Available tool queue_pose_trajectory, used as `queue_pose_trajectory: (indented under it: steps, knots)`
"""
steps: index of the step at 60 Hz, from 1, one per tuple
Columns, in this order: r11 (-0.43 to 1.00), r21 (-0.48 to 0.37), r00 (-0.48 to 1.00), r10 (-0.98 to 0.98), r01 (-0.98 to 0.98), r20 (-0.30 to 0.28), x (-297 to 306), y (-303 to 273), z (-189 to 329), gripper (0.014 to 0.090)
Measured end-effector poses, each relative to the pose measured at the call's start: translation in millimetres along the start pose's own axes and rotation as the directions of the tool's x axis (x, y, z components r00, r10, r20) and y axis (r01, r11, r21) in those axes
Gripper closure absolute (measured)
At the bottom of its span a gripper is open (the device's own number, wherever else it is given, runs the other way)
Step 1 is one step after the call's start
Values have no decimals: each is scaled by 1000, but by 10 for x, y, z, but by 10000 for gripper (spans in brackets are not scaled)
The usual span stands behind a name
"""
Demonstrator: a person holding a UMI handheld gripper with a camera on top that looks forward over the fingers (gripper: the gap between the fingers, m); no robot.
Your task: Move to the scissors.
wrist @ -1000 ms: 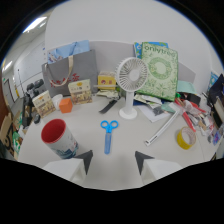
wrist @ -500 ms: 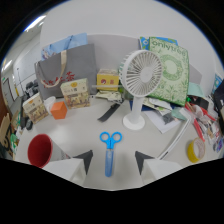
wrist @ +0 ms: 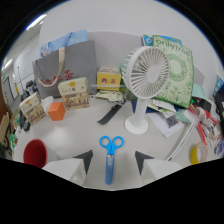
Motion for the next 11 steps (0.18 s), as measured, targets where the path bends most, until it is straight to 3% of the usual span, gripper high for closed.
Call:
queue_pose_trajectory:
  steps: [11]
  knots:
    - [1000,-1,1000,3,-3,0,-16,1,1,209]
